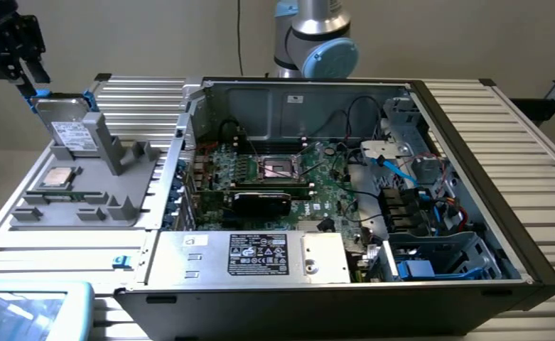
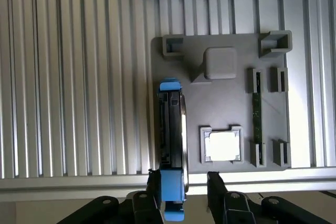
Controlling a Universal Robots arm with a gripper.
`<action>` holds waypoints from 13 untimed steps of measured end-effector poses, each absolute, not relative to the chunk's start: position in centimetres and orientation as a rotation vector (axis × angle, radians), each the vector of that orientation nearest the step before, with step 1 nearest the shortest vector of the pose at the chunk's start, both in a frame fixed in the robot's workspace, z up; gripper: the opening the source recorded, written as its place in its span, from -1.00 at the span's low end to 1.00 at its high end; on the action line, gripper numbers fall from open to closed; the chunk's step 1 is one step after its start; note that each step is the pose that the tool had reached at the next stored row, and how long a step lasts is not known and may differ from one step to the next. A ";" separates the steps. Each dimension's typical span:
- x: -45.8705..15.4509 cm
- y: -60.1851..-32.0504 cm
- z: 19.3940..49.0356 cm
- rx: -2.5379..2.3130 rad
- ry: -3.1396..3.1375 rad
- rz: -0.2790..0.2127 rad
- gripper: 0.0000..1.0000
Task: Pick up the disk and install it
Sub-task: 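Pick up the disk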
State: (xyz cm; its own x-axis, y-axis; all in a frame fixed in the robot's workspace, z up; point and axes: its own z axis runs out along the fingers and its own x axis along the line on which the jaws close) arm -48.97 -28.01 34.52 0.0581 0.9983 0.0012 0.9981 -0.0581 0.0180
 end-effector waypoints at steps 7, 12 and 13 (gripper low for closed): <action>-49.0 -27.8 34.5 2.276 2.147 0.021 -0.04; -49.0 -27.6 34.2 2.276 2.148 0.021 -0.04; -49.0 -27.6 34.0 2.276 2.148 0.021 -0.04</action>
State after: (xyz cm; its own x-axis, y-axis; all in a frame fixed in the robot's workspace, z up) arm -48.97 -27.61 34.00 0.0580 0.9983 0.0012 0.9982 -0.0580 0.0180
